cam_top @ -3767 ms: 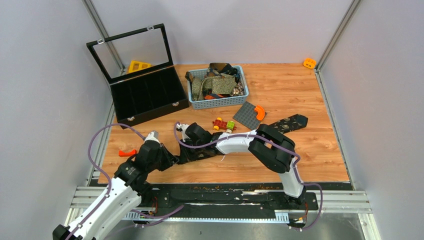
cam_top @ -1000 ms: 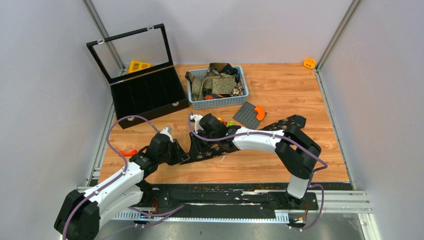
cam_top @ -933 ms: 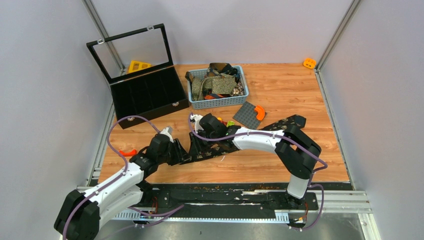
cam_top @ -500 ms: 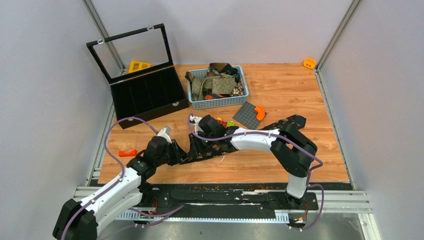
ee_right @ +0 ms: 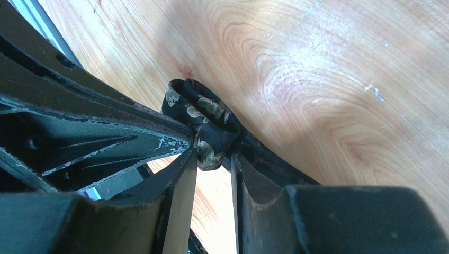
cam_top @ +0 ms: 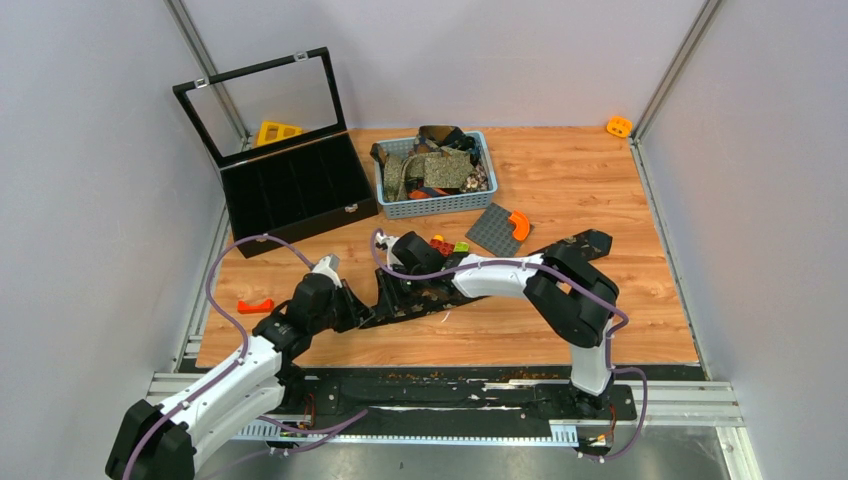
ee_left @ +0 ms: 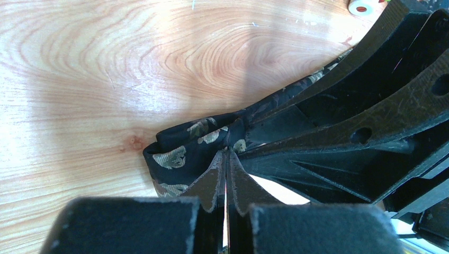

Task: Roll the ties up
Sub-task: Roll the tie at the center of the board.

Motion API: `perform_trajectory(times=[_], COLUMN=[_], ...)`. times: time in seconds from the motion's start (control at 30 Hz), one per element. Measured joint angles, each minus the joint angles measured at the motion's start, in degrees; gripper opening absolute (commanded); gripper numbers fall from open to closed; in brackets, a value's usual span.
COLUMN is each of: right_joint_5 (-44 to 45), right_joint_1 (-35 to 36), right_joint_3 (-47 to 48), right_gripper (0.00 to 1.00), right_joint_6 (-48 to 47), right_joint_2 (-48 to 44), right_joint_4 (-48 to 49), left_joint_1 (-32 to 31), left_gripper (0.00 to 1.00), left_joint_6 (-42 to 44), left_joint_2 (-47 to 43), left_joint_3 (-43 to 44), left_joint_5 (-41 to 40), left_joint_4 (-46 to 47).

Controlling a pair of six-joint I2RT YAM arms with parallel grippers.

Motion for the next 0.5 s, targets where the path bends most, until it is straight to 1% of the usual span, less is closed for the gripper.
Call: perform_trajectory(times=[0.07,0.1,0.17,0.27,0.37,0.43,0.5], right_joint_5=[0.02,0.04,0.04,0.17,0.44,0.5,0.52], right_joint_1=[-0.02,-0.04,-0.02,-0.02,-0.02,-0.02,-0.02], right_joint_3=[0.37,0.5,0.7,0.7,0.66,0.48,0.13], right_gripper=[0.24,0.21,0.16,0.09,0.05,0.01,0.0], right_joint_6=[0.02,0.02,0.07,0.11,0.26,0.35,0.52], right_joint_2=[0.57,0.81,1.38,1.7,1.86,1.86,1.9], right_joint_4=[-0.02,0.02,0.04,-0.02,-0.02,0.07,0.2], left_joint_1=[0.0,-0.02,-0.02,-0.02,-0.02,-0.02,-0.02], left_gripper=[0.03,0.07,0.17,0.36,0.5,0.54,0.55], left_joint_6=[0.13,0.13,0.28,0.61,1.07,1.31,1.4], left_joint_2=[0.0,-0.02,-0.26,-1.36,-3.26,-4.76,-6.38], left_joint_3=[0.0,0.0,0.0,0.09,0.87,1.73,2.89], left_joint_5=[-0.09,0.09,0.26,-0.02,-0.72,-1.36,-2.45], left_joint_4=[-0.35,-0.35,-0.46,-1.84,-4.74,-6.54,-8.63])
